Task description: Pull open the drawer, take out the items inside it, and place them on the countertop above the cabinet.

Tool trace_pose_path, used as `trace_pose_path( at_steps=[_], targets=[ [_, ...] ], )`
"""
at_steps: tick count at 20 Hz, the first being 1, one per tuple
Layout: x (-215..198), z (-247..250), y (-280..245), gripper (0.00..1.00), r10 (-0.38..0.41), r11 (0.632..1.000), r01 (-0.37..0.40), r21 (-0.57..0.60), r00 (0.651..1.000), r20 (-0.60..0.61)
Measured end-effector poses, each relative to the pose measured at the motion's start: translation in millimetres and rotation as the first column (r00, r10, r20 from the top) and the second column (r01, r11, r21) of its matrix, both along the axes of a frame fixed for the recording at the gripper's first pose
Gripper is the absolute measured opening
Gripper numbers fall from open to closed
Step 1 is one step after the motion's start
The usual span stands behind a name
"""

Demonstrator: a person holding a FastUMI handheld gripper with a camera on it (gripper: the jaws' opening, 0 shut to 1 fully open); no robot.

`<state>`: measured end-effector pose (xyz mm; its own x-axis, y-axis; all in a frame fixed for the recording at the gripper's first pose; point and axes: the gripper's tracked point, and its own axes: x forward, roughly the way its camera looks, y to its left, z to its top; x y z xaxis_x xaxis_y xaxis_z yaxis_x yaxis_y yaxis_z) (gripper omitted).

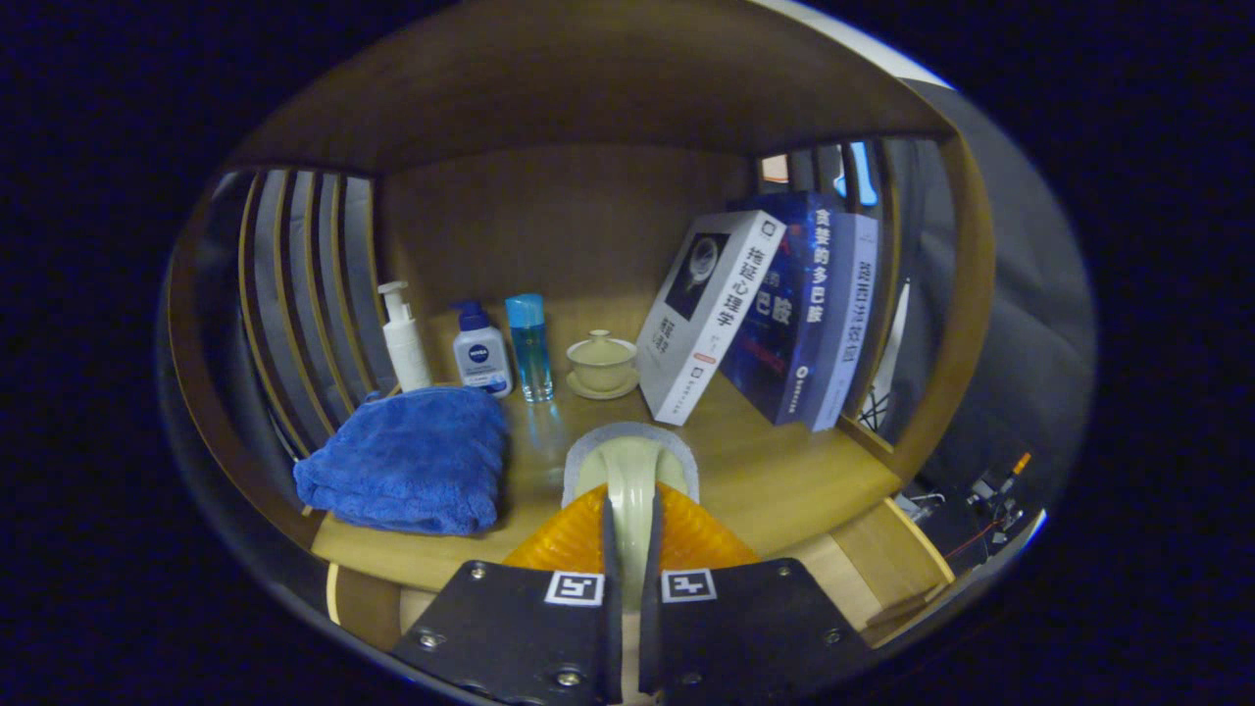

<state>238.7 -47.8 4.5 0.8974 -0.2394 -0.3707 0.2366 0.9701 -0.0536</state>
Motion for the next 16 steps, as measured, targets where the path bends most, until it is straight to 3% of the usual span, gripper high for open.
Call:
trace_pose_path(
  at_steps=[2,3,4,7,9,12,16],
  targets=[
    [7.9,0.6,-3.9,0.10,0.004,1.000,-0.004,-0.013,1.000,0.011],
    [11.4,0.8,-6.3,0.17,0.002,1.000,-0.002,-0.016,1.000,0.016],
    [13.8,-0.4,-6.5,0.19,-0.001,1.000,0.001,-0.012,1.000,0.021],
    [15.6,1.8,-0.2,0.42,0.027,1.000,-0.027,0.002,0.999,0.041],
    [12.5,9.2,4.7,0.48,0.051,0.999,-0.051,-0.006,0.996,0.076],
    [-10.0,26.9,13.0,0.49,0.075,0.997,-0.072,-0.019,0.984,0.163],
    [-69.7,47.9,9.4,0.50,0.044,0.999,-0.039,-0.025,0.951,0.306]
  ],
)
